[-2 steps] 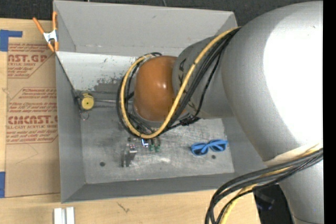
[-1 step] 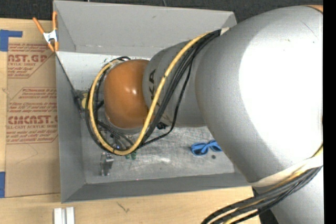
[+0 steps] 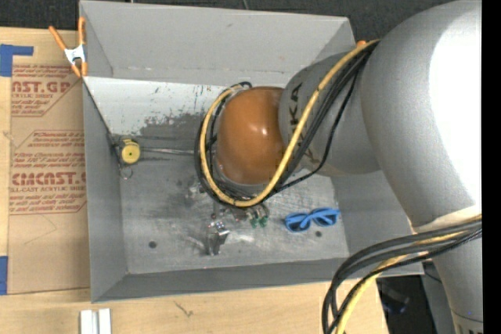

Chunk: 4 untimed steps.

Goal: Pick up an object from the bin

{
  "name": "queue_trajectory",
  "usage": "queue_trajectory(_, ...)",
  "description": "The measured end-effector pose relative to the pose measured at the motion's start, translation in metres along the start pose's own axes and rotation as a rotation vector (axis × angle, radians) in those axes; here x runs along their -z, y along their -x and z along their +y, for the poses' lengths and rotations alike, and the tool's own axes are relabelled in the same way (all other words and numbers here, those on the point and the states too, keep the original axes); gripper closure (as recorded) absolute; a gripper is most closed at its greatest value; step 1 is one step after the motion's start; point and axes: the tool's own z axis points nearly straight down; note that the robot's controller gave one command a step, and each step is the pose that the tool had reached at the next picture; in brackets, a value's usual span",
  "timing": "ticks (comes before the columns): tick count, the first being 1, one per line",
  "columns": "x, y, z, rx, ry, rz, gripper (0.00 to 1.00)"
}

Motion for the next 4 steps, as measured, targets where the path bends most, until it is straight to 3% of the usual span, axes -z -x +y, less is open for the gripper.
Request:
queue_trajectory(1, 0.045, -0.018, -0.096, 0.418, -0.001, -0.001, 0.0)
queue_trajectory(2, 0.064, -0.023, -0.171, 0.199, 0.001, -0.002, 0.0)
queue_trajectory(3, 0.005, -0.068, -0.209, 0.388, 0.005, 0.005, 0.0)
queue_trajectory(4, 0.007, -0.066, -0.208, 0.389, 0.004, 0.0, 1.0)
